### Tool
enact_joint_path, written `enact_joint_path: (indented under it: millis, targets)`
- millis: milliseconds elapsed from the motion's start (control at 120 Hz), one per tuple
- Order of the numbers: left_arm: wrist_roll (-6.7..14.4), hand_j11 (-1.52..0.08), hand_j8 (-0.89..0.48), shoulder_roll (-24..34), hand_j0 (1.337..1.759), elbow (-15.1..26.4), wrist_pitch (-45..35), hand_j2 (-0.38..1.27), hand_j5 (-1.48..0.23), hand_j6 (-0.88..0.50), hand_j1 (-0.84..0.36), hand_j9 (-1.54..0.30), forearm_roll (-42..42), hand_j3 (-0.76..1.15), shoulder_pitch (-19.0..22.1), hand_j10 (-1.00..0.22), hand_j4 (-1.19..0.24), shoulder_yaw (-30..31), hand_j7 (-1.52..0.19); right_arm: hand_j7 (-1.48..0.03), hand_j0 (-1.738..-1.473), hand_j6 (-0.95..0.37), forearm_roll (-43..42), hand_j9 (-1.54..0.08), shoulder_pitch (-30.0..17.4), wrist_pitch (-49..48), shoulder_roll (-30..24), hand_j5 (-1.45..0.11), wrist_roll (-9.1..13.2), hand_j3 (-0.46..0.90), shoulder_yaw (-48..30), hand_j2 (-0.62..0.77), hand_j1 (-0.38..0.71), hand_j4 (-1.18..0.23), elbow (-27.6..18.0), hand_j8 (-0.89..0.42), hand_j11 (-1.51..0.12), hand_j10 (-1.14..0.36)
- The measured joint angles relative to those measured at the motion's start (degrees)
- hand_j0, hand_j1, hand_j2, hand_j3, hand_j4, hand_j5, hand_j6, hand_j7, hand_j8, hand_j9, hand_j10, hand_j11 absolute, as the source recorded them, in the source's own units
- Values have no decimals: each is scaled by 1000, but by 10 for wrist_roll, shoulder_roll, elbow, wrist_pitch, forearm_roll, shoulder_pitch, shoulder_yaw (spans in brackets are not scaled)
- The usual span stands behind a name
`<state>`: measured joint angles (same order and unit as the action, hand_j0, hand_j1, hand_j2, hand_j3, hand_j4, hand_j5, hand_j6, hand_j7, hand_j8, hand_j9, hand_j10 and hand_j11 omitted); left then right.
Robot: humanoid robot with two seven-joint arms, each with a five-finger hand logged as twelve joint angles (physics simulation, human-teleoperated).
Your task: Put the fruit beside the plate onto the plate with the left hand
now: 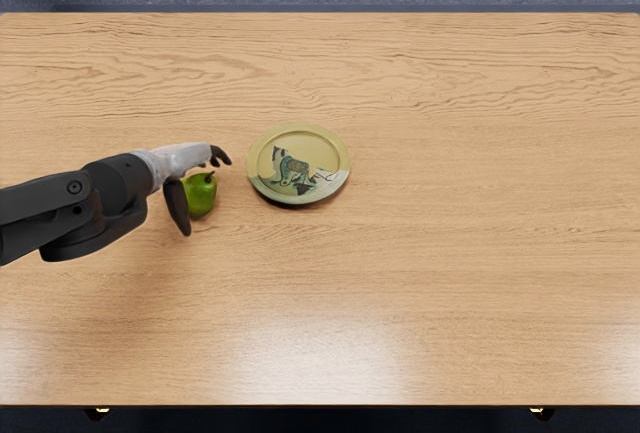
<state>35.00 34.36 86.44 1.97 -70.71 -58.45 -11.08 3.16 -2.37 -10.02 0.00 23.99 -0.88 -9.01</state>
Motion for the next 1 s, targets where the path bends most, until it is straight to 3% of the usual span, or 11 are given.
enact_joint_path:
  millis: [375, 492, 608, 767, 875, 1000]
  targets:
    - [0, -522, -408, -3, 1658, -14, 15, 84, -522, -406, -130, -522, 6, 0, 0, -405, -405, 0, -522, 0, -1658, 0, 0, 0, 0, 0, 0, 0, 0, 0, 0, 0, -349, 0, 0, 0, 0, 0]
    - [0, -603, -421, -5, 1658, -17, 18, 101, -590, -475, -197, -604, 6, 0, 2, -470, -479, 0, -592, 0, -1658, 0, 0, 0, 0, 0, 0, 0, 0, 0, 0, 0, -349, 0, 0, 0, 0, 0]
    - [0, -702, -389, -4, 1655, -19, 20, 142, -671, -457, -208, -703, 6, 0, 3, -534, -555, 0, -686, 0, -1658, 0, 0, 0, 0, 0, 0, 0, 0, 0, 0, 0, -349, 0, 0, 0, 0, 0]
    - [0, -869, -322, -5, 1647, -21, 24, 93, -774, -408, -199, -859, 2, 0, 10, -499, -677, -1, -828, 0, -1658, 0, 0, 0, 0, 0, 0, 0, 0, 0, 0, 0, -349, 0, 0, 0, 0, 0]
    - [0, -943, -238, -3, 1647, -23, 29, 238, -890, -343, -275, -936, 8, 0, 9, -440, -703, 0, -920, 0, -1658, 0, 0, 0, 0, 0, 0, 0, 0, 0, 0, 0, -349, 0, 0, 0, 0, 0]
    - [0, -1002, -191, -1, 1647, -23, 38, 231, -1001, -294, -276, -1000, 15, 0, 1, -403, -719, -4, -1010, 0, -1658, 0, 0, 0, 0, 0, 0, 0, 0, 0, 0, 0, -349, 0, 0, 0, 0, 0]
